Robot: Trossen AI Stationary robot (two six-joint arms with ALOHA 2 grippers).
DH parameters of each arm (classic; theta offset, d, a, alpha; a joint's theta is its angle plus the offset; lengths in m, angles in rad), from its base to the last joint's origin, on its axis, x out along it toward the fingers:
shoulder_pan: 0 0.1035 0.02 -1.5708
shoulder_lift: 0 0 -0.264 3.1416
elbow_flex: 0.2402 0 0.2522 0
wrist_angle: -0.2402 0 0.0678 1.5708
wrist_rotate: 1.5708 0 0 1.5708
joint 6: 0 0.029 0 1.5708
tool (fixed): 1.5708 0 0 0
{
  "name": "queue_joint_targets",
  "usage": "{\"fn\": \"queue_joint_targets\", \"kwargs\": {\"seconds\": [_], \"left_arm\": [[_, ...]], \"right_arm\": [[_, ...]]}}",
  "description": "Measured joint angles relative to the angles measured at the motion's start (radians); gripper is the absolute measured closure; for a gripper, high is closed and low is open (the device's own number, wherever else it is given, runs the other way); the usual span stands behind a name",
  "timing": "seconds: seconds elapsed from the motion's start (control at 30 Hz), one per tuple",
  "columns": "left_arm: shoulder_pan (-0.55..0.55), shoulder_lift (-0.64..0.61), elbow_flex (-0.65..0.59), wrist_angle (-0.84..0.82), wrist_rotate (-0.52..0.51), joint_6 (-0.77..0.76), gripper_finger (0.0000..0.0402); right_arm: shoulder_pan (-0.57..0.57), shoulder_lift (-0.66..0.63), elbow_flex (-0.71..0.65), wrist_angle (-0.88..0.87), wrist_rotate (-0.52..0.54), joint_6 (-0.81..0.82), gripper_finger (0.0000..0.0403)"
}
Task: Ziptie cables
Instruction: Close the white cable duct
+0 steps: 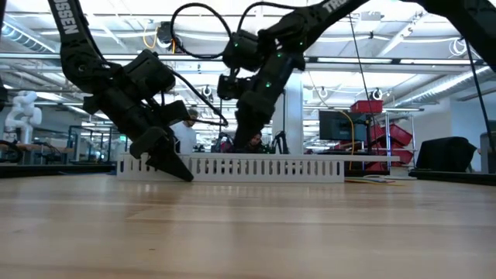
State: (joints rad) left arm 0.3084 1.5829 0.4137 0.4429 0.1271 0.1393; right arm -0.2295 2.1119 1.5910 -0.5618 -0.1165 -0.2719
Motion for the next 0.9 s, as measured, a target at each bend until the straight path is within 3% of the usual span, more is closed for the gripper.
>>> {"fn": "queue_joint_targets", "kwargs": {"seconds": [0.17, 0.27, 0.5, 0.8, 0.9], "left_arm": [[0.001, -0.001, 0.0, -0.005, -0.001, -0.001, 0.0157], [0.001, -0.001, 0.0, -0.005, 0.0, -0.001, 0.0157], [0.0, 0.0, 0.002, 0.0, 0.0, -0.001, 0.0157], [0.0, 0.0, 0.002, 0.0, 0.0, 0.002, 0.0157], [0.0, 0.0, 0.002, -0.001, 0.0, 0.004, 0.0157]], "right_arm": [[-0.003, 0.065, 0.042, 0.111, -0.084, -0.004, 0.0403], [0.008, 0.083, 0.093, 0.122, -0.079, -0.005, 0.0403], [0.043, 0.013, 0.164, -0.041, 0.038, -0.028, 0.0403], [0.056, -0.016, 0.165, -0.18, 0.053, 0.008, 0.0403], [0.08, -0.018, 0.165, -0.284, 0.24, 0.078, 0.0403]]}}
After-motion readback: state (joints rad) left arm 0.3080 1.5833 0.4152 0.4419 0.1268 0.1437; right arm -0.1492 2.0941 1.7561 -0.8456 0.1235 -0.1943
